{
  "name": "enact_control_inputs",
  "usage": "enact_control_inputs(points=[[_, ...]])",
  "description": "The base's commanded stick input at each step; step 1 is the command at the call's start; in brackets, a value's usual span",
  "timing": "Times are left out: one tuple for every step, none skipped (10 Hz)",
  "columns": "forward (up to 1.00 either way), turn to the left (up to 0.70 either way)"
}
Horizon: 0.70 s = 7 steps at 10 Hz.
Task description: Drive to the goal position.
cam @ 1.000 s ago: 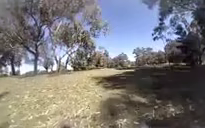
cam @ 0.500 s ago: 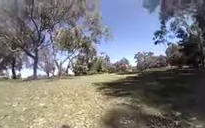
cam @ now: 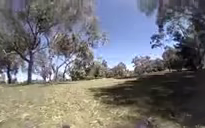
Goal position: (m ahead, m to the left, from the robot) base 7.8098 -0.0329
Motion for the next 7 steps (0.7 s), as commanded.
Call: enact_control_inputs(points=[[1.00, -0.11], [1.00, 0.00], [1.00, 0.00], [1.00, 0.00], [1.00, 0.00], [1.00, 0.00], [1.00, 0.00]])
